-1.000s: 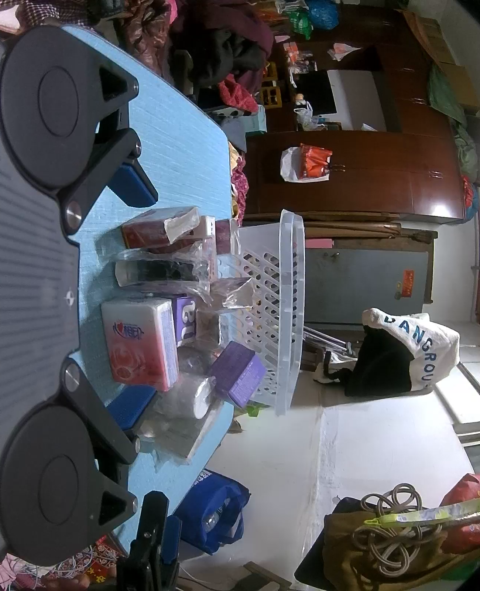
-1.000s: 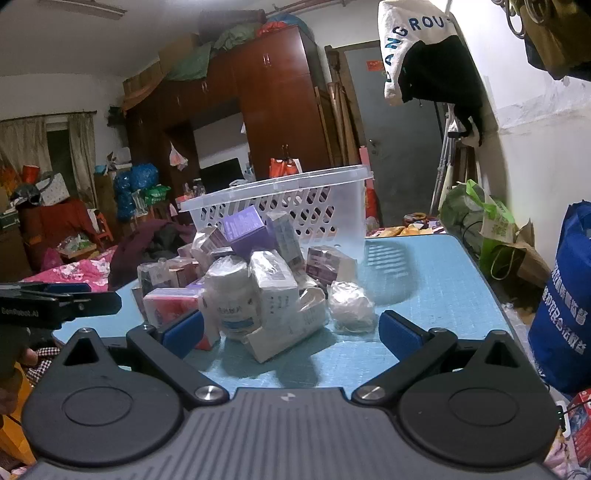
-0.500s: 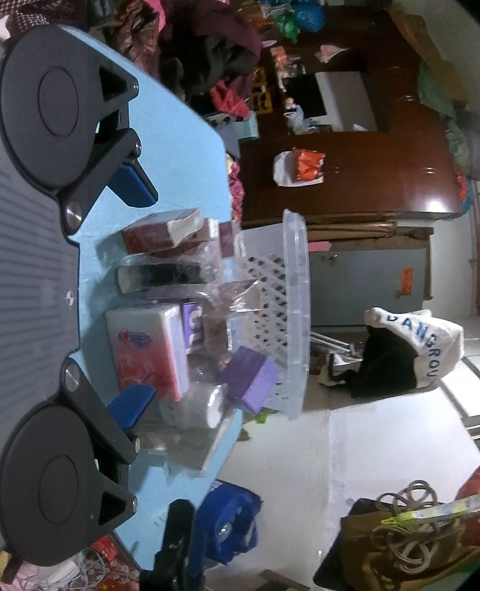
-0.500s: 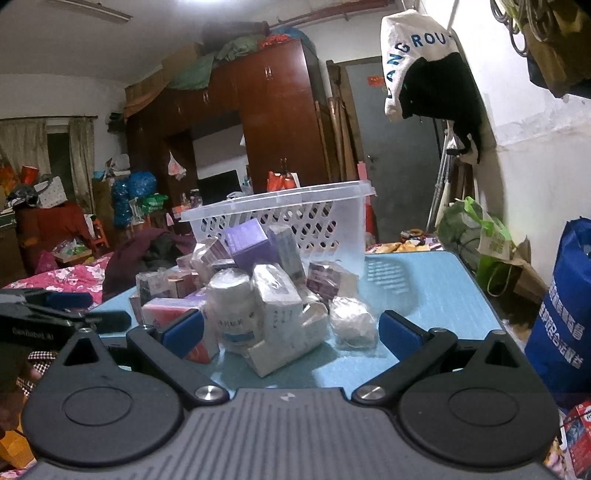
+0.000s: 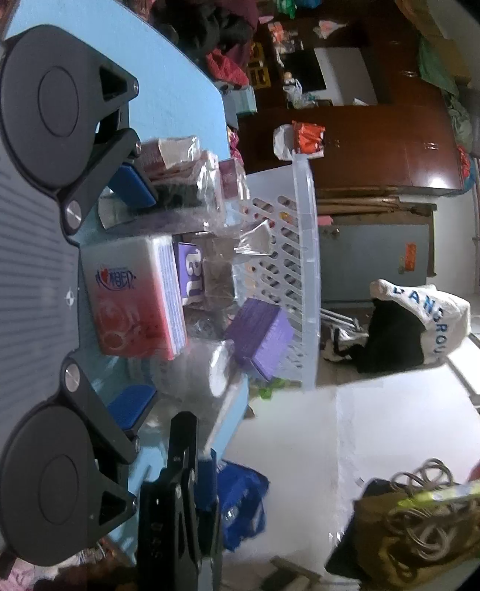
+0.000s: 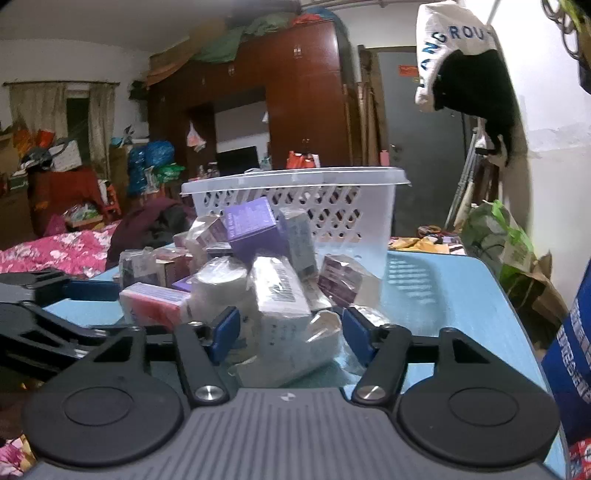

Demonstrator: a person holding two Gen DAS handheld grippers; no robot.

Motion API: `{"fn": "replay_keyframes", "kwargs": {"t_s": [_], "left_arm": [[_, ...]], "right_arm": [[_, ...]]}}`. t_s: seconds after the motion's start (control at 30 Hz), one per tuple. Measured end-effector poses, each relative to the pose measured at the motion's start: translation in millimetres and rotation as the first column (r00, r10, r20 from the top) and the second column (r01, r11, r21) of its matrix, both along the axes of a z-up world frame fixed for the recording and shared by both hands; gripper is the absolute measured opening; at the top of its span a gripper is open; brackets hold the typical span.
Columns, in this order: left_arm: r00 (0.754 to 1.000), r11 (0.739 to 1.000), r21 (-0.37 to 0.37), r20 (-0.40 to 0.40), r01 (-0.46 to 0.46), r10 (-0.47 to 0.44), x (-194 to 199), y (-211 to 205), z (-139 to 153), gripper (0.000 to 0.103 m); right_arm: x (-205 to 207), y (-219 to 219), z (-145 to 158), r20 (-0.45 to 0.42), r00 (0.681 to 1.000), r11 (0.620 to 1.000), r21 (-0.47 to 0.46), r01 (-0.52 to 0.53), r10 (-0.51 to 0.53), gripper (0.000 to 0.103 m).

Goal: Organize objects
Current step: 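Grasp the pink soap bar with the left tool while the right tool grasps a white wrapped box, then carry both items over the white basket and open both tools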

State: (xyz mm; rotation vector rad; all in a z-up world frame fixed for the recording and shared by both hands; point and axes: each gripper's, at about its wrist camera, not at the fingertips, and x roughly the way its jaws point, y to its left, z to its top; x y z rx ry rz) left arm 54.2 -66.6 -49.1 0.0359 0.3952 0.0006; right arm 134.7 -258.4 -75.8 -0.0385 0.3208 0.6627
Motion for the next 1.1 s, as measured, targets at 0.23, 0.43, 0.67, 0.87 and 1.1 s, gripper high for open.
{"fn": "replay_keyframes", "kwargs": {"t_s": [0.23,0.43,0.67,0.87,1.1], "left_arm": [[1.0,1.0,0.015,-0.006,-0.02,0.021,1.9,-3.9,-7.7,0.075],[0.999,0.999,-0.022,0.037,-0.036,0.037,-13.3,10.0,-0.8,0.074],[0.995,0.997,-0.069,0.098,0.024,-0.017,-31.8,23.7,22.9,0.074],[0.989,0.994,-0.098,0.142,0.04,-0.025,-25.3,39.3,44.1,0.074],[0.981,0.984,-0.167,0.189,0.067,-0.035,-4.1,67.4,83.1,0.074]], "right_arm": [[-2.2,-8.9,-0.4,0.001,1.0,1.0,0.026,-0.013,0.013,0.035],[-12.5,-26.5,8.1,0.031,0.999,0.997,0.071,0.02,-0.022,0.034],[-14.9,-35.8,18.7,0.041,0.998,0.994,0.098,0.048,-0.052,0.034],[-9.2,-33.6,35.4,0.069,0.996,0.994,0.099,0.051,-0.058,0.034],[14.1,-25.3,69.6,0.104,0.994,0.993,0.114,0.02,-0.032,0.034]]}}
